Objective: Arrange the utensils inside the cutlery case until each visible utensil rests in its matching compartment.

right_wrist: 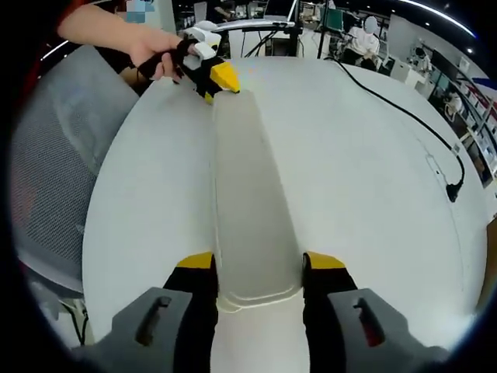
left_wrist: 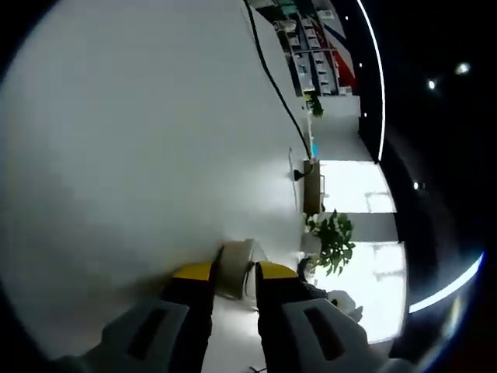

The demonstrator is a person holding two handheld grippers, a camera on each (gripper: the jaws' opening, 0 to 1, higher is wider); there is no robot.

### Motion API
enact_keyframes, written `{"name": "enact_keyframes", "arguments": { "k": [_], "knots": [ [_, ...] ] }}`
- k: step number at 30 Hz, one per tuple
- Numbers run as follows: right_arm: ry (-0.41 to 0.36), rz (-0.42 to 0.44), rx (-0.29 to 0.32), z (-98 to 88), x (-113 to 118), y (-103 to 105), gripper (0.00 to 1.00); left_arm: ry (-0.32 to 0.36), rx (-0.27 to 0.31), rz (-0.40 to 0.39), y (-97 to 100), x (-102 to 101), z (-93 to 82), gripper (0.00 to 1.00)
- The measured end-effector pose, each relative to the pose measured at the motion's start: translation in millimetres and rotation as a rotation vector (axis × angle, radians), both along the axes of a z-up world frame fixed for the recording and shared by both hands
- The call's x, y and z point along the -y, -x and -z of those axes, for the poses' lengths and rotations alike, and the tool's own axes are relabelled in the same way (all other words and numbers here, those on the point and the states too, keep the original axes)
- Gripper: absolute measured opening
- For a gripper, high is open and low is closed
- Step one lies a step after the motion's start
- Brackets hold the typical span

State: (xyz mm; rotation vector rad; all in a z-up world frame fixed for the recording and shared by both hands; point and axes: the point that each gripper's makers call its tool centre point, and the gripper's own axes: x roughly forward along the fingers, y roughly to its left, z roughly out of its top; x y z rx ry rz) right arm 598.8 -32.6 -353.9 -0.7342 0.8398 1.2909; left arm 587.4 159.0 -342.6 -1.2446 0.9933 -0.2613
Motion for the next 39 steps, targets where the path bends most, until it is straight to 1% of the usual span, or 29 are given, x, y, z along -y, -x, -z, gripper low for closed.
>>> {"name": "enact_keyframes", "arguments": {
  "k": [1,3,5,6,9,12,14,16,17,19,20,21,22,23,24,25,27,28,29,31,32,34,35,36,39],
  "knots": [
    [0.005,-0.001,-0.001,0.2,-0.5,0.2,0.42,0.002,-0.012,0.017,2.6,1.2,0.1,0.21],
    [0.011,-0.001,-0.002,0.6,-0.5,0.8,0.42,-0.009,-0.017,0.035,4.4,1.1,-0.3,0.21],
    [0.012,0.002,-0.003,0.8,-0.2,1.1,0.41,-0.018,-0.026,0.075,8.3,3.7,-0.4,0.21],
    [0.013,0.003,-0.002,0.8,-0.5,1.5,0.41,-0.037,-0.009,0.122,12.0,6.8,-0.5,0.21],
    [0.019,0.003,0.001,1.5,-0.1,1.8,0.41,-0.054,0.002,0.118,10.9,7.8,-1.8,0.21],
    [0.027,-0.005,0.002,1.8,-0.1,2.7,0.41,-0.068,0.036,0.127,11.5,5.7,-0.9,0.19],
    [0.030,-0.010,0.003,1.7,0.0,3.0,0.40,-0.071,0.046,0.124,11.6,5.8,-1.3,0.18],
    [0.029,-0.016,0.004,1.5,0.2,3.7,0.40,-0.099,0.067,0.154,10.6,5.6,-1.5,0.17],
    [0.029,-0.024,0.006,1.4,0.3,4.3,0.40,-0.100,0.049,0.158,9.9,5.2,-1.3,0.16],
    [0.033,-0.032,0.008,1.3,0.4,4.8,0.40,-0.130,0.074,0.192,7.9,3.9,-0.3,0.16],
    [0.033,-0.031,0.007,1.3,0.4,4.8,0.40,-0.115,0.059,0.181,7.6,3.4,0.8,0.17],
    [0.035,-0.020,0.003,1.3,0.7,3.9,0.40,-0.099,0.055,0.173,6.5,3.1,1.0,0.18],
    [0.035,-0.022,0.005,1.3,0.4,4.3,0.40,-0.102,0.076,0.176,4.5,2.8,0.7,0.18],
    [0.035,-0.020,0.007,1.4,0.6,3.9,0.40,-0.105,0.073,0.175,2.4,2.1,0.7,0.19],
    [0.035,-0.022,0.010,1.4,0.6,3.3,0.40,-0.079,0.033,0.155,2.8,3.2,0.0,0.20],
    [0.033,-0.023,0.013,1.7,0.8,2.0,0.40,-0.078,0.032,0.154,2.0,2.6,0.2,0.20],
    [0.028,-0.011,0.015,1.6,0.3,-0.9,0.40,-0.124,0.078,0.158,-3.8,-2.3,-0.5,0.20],
    [0.028,-0.011,0.018,1.5,-0.2,-1.6,0.40,-0.122,0.068,0.140,-5.1,-4.2,-1.6,0.19],
    [0.029,-0.010,0.020,1.6,-0.6,-4.1,0.40,-0.121,0.084,0.114,-10.6,-7.2,-3.9,0.19],
    [0.032,-0.021,0.029,1.2,-1.4,-6.0,0.40,-0.104,0.093,0.095,-15.2,-8.8,-6.9,0.18],
    [0.036,-0.033,0.036,0.8,-1.8,-7.1,0.40,-0.108,0.107,0.086,-18.9,-9.2,-8.1,0.16],
    [0.033,-0.018,0.031,0.8,-1.5,-10.7,0.40,-0.121,0.095,0.091,-21.6,-9.2,-6.5,0.12],
    [0.031,-0.010,0.028,0.8,-1.2,-12.0,0.40,-0.128,0.098,0.085,-23.8,-9.3,-6.8,0.11],
    [0.028,0.028,0.017,1.0,-0.2,-15.8,0.41,-0.124,0.110,0.081,-27.8,-6.8,-9.1,0.11],
    [0.023,0.021,0.025,1.3,2.2,-24.4,0.41,-0.151,0.135,0.083,-34.3,-4.9,-11.9,0.13]
  ]
}}
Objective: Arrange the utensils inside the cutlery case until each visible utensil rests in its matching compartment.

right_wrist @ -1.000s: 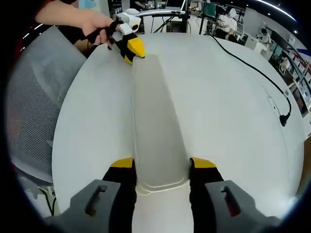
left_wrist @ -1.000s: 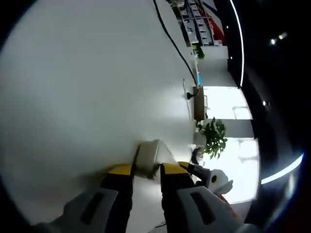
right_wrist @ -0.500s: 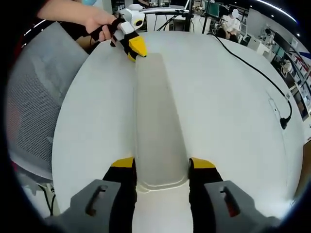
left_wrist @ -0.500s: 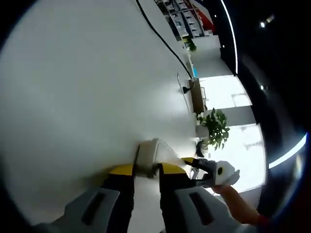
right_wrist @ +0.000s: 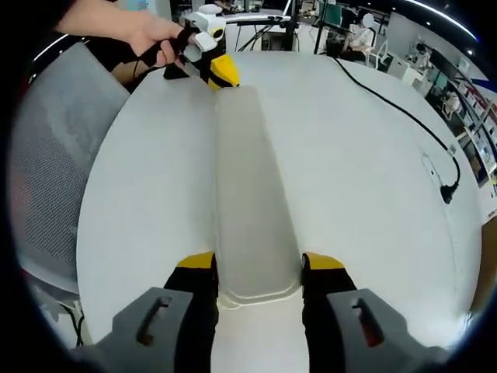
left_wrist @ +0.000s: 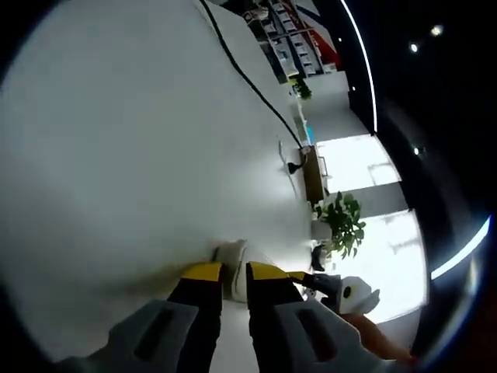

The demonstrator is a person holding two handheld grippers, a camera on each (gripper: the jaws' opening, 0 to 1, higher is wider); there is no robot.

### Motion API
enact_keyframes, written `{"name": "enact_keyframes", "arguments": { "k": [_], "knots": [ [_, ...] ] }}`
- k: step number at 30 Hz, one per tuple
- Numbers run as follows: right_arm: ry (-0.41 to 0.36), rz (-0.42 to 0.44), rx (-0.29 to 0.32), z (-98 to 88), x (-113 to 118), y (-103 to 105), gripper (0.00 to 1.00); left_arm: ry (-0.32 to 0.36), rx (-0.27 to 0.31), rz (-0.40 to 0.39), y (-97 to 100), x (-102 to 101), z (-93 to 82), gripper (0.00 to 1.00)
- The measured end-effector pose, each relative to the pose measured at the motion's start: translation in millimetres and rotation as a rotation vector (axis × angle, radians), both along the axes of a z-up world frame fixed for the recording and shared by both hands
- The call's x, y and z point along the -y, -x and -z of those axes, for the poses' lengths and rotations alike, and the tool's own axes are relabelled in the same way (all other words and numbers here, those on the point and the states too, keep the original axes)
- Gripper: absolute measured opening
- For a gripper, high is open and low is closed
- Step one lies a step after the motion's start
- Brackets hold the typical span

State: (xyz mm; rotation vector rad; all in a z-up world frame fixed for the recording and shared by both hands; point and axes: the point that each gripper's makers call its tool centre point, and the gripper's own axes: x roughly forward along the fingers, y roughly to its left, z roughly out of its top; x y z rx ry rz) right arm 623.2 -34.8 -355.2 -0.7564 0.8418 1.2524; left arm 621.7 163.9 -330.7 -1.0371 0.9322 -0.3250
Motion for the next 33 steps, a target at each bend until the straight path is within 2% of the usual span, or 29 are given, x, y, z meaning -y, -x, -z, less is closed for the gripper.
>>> {"name": "enact_keyframes", "arguments": {
  "k": [1,3,7,12,14,16,17,19,21,22,25,27,29,30,31,32,33],
  "knots": [
    [-0.003,0.007,-0.007,0.2,0.3,-3.2,0.41,-0.010,0.019,0.008,-2.8,1.2,-1.1,0.15],
    [0.000,0.010,-0.007,-0.2,0.4,-7.5,0.41,-0.008,0.020,0.011,-3.1,3.4,-3.4,0.18],
    [0.033,-0.030,-0.007,-0.1,-2.7,-12.0,0.41,-0.035,0.040,0.024,-3.5,2.3,-7.8,0.23],
    [0.082,-0.045,-0.013,0.1,-5.9,-16.9,0.41,-0.032,0.107,0.055,3.0,-0.8,-26.1,0.29],
    [0.101,-0.038,-0.022,0.3,-5.7,-16.1,0.41,-0.047,0.114,0.067,7.0,-3.3,-32.8,0.31],
    [0.126,-0.044,0.005,-0.9,-3.8,-16.3,0.41,-0.099,0.208,0.073,8.8,-11.2,-49.9,0.34],
    [0.145,-0.029,0.044,-2.8,-1.7,-20.2,0.41,-0.134,0.274,0.058,12.3,-16.0,-62.1,0.35],
    [0.152,-0.026,0.046,-5.3,-1.5,-17.2,0.41,-0.169,0.302,0.071,24.1,-21.9,-71.5,0.42],
    [0.127,-0.022,0.064,-12.3,-4.4,-16.4,0.42,-0.191,0.318,0.092,32.0,-26.3,-77.2,0.54],
    [0.121,0.006,0.053,-16.0,-3.8,-14.7,0.43,-0.213,0.344,0.101,33.9,-30.1,-81.1,0.57],
    [0.152,0.057,0.080,-25.5,5.1,-15.0,0.44,-0.239,0.369,0.104,42.8,-42.3,-94.5,0.59],
    [0.128,0.158,0.063,-36.5,8.9,-7.2,0.49,-0.246,0.382,0.136,48.4,-45.6,-97.6,0.60],
    [0.104,0.261,0.023,-45.1,13.4,2.7,0.50,-0.306,0.414,0.184,52.7,-52.4,-97.6,0.59],
    [0.087,0.297,0.023,-50.9,16.6,6.8,0.49,-0.331,0.404,0.196,57.9,-56.9,-96.7,0.59],
    [0.091,0.326,0.035,-55.1,21.2,9.7,0.47,-0.323,0.405,0.195,61.5,-57.1,-99.9,0.60],
    [0.086,0.368,0.035,-60.7,24.4,17.8,0.45,-0.323,0.439,0.205,66.5,-57.1,-109.0,0.60],
    [0.071,0.398,0.029,-64.0,24.7,23.0,0.44,-0.338,0.469,0.220,65.3,-61.0,-110.2,0.60]
  ]
}}
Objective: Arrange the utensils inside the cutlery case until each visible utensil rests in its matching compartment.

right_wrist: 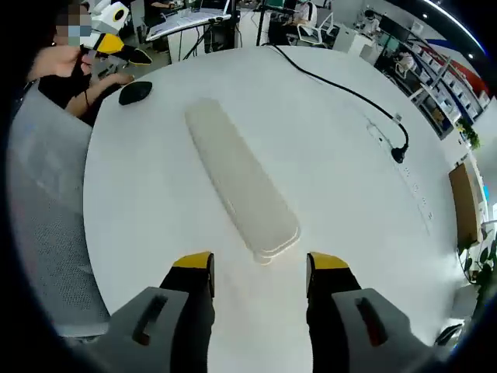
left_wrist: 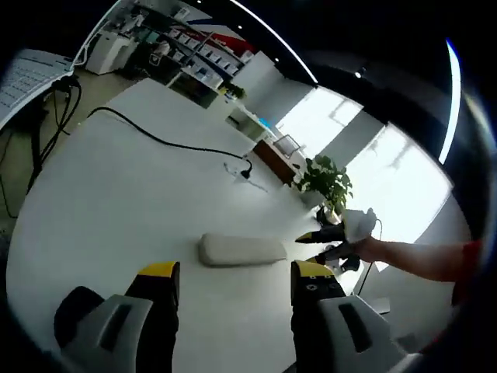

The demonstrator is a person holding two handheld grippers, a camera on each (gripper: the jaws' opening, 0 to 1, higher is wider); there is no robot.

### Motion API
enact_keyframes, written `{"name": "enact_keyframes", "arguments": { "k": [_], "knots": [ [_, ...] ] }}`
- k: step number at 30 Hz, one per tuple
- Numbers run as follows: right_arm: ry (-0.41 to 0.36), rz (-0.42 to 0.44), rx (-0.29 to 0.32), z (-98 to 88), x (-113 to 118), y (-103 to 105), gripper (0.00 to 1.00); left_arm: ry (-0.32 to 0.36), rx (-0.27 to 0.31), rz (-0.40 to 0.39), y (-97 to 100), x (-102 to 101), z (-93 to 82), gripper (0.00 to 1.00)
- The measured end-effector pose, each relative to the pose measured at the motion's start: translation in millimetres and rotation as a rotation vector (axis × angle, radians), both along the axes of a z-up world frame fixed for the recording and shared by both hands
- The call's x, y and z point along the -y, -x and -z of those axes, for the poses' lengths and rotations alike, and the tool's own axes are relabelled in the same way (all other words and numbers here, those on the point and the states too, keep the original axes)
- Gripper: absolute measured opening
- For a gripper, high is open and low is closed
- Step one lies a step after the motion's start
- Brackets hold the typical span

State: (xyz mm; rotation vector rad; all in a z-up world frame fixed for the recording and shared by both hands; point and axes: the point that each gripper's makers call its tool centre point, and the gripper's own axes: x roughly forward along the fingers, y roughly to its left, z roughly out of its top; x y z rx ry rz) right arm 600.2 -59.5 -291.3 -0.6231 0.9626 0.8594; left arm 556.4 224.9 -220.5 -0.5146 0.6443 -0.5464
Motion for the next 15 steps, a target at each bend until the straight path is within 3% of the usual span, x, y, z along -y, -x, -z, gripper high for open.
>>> {"name": "enact_keyframes", "arguments": {
  "k": [5,7,11,12,14,15],
  "knots": [
    [-0.108,0.166,0.035,-23.3,-3.9,34.3,0.51,-0.149,0.101,0.135,29.7,8.2,-17.7,0.69],
    [-0.140,0.212,0.072,-32.0,-4.0,42.1,0.51,-0.163,0.123,0.160,38.3,12.4,-24.2,0.71],
    [-0.201,0.336,0.075,-47.3,-2.9,67.8,0.50,-0.146,0.157,0.185,56.2,20.4,-43.7,0.72],
    [-0.217,0.329,0.099,-59.0,-4.3,81.4,0.51,-0.151,0.171,0.196,63.5,22.0,-50.3,0.72],
    [-0.228,0.332,0.172,-77.7,-2.2,91.8,0.53,-0.163,0.174,0.213,74.5,23.9,-58.0,0.77],
    [-0.231,0.328,0.179,-81.1,-2.1,95.0,0.54,-0.168,0.180,0.221,80.7,24.1,-63.5,0.80]
  ]
}}
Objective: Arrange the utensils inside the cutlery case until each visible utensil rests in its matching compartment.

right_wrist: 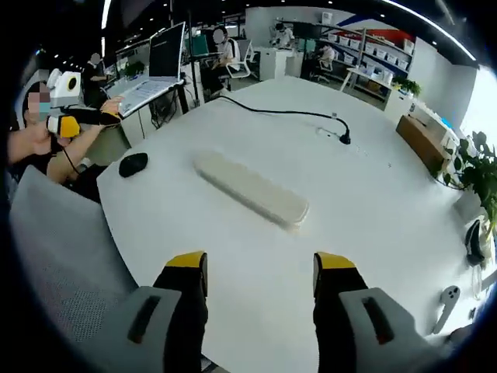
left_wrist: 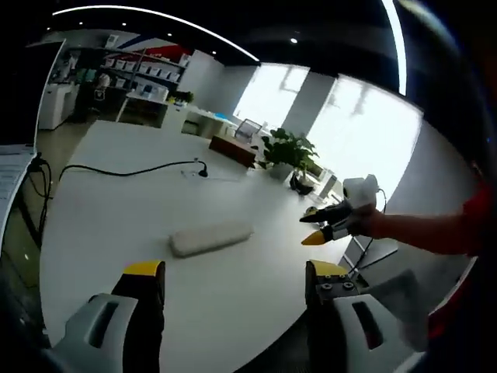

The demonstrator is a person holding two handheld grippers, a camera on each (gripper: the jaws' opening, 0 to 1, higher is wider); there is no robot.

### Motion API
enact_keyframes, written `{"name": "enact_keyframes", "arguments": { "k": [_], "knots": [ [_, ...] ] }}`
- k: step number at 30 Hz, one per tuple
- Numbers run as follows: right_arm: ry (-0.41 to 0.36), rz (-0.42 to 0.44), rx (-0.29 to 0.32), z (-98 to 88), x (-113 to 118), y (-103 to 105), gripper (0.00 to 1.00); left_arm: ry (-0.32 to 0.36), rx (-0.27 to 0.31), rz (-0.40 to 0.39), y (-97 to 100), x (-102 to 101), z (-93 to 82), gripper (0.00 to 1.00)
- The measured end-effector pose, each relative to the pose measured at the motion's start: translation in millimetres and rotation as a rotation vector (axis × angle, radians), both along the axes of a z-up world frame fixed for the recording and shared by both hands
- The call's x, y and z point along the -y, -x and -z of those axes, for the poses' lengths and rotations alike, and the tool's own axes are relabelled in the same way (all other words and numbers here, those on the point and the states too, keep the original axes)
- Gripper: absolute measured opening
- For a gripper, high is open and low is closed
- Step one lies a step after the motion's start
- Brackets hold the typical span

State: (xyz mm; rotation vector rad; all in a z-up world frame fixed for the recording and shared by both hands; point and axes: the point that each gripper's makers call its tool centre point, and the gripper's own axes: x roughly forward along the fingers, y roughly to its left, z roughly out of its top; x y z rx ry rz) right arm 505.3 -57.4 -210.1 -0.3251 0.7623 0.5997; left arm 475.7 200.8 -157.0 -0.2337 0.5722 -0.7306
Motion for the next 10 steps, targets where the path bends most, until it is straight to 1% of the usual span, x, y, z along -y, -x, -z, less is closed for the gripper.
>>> {"name": "enact_keyframes", "arguments": {
  "k": [1,2,3,4,5,6,7,8,9,10],
  "knots": [
    [0.005,-0.005,0.021,-10.8,2.3,10.5,0.54,-0.008,0.019,0.009,3.3,0.0,-4.2,0.83],
    [0.002,0.014,0.050,-19.5,6.1,13.9,0.53,-0.018,0.033,0.016,9.6,-0.9,-10.4,0.84],
    [-0.022,0.030,0.075,-28.4,6.6,18.1,0.52,-0.023,0.068,0.031,13.2,-1.0,-17.0,0.84],
    [-0.064,0.031,0.083,-39.1,5.2,27.4,0.52,-0.028,0.079,0.037,17.6,-1.9,-21.0,0.83],
    [-0.080,0.040,0.090,-46.9,6.0,33.5,0.53,-0.032,0.070,0.030,23.5,-3.8,-24.5,0.83],
    [-0.095,0.042,0.129,-57.2,6.6,35.2,0.54,-0.026,0.102,0.033,26.4,-4.4,-31.9,0.85],
    [-0.125,0.034,0.180,-73.3,4.9,41.2,0.54,-0.018,0.124,0.033,33.1,-5.5,-40.6,0.86],
    [-0.159,0.038,0.213,-86.6,4.4,47.8,0.54,-0.021,0.128,0.030,37.8,-7.5,-44.4,0.87],
    [-0.181,0.047,0.246,-95.9,5.0,50.5,0.55,-0.023,0.188,0.021,42.0,-10.4,-55.5,0.88],
    [-0.217,0.039,0.288,-109.4,3.2,56.8,0.56,-0.037,0.195,0.016,47.3,-13.8,-58.2,0.89]
  ]
}}
